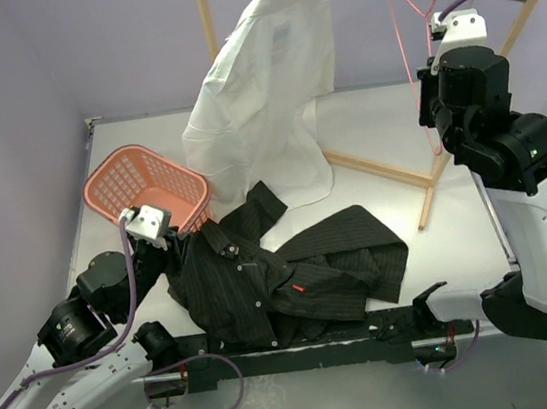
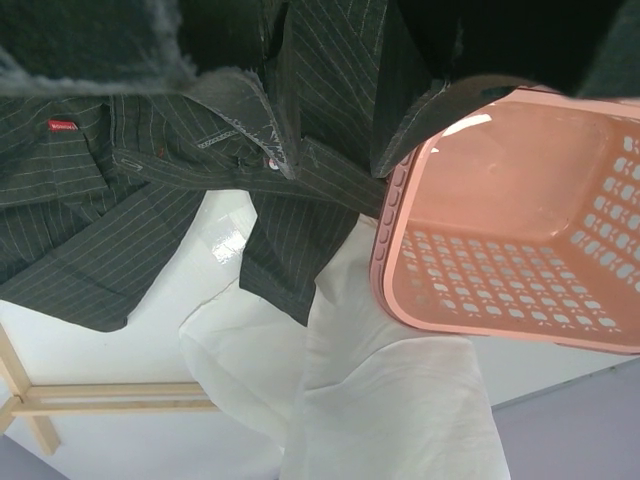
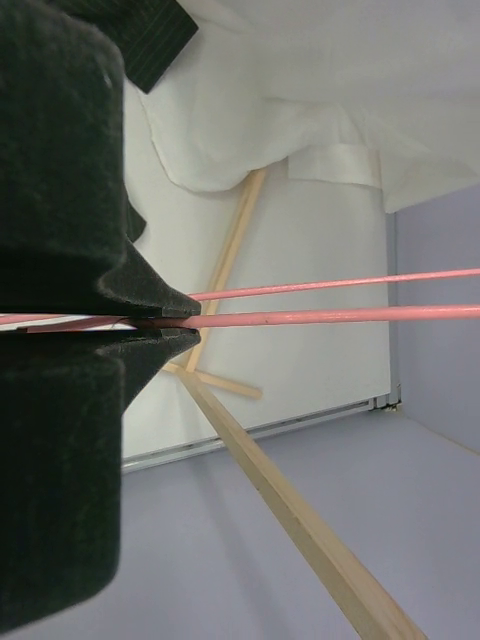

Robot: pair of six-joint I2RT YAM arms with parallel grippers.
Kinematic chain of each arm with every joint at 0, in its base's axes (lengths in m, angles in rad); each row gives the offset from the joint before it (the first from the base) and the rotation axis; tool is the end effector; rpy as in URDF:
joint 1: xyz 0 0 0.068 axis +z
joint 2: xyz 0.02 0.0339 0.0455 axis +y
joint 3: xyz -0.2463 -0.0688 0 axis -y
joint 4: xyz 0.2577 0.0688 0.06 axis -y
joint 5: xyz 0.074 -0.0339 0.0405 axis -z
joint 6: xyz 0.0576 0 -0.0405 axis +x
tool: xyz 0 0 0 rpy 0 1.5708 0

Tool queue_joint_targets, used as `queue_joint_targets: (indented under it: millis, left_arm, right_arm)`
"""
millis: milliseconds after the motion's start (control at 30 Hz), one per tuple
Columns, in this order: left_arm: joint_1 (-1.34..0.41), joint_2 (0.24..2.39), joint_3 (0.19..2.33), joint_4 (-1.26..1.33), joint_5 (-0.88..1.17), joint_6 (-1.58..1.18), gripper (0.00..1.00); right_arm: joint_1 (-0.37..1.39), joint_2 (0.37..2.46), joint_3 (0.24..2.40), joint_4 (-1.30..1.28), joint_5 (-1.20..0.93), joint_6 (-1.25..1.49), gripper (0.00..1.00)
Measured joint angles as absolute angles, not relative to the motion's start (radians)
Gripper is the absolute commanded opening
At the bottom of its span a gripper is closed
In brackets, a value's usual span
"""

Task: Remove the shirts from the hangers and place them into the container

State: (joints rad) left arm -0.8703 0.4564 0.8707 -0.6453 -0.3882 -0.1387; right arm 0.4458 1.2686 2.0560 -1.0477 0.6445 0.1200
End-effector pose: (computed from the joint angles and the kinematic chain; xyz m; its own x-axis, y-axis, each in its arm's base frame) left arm 0.1034 -0.0888 0.3516 -0.2112 0.0519 -0.9761 0.4452 0.8941 -0.0488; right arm 0.1972 0.0559 0.5427 -0.2091 0.0061 -0.9779 0.2056 0.9779 -0.0378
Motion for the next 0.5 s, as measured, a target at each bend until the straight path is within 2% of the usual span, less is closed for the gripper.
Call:
queue_joint_targets:
  millis: [233, 300, 500]
  left_arm:
    - [-0.87, 0.456, 0.871, -0.646, -0.385, -0.139, 0.38]
    - [-0.87, 0.456, 0.871, -0.645, -0.383, -0.139, 0.39]
    - [-0.87, 0.457, 0.871, -0.645, -0.367, -0.139, 0.53]
  right_arm:
    - [0.403, 1.285, 2.053, -1.033, 0.64, 0.112, 0.0]
    - [0.385, 1.285, 2.043, -1.031, 0.635, 0.112, 0.05]
    - [0.367, 1.265, 1.972, -1.011, 0.583, 0.129, 0.57]
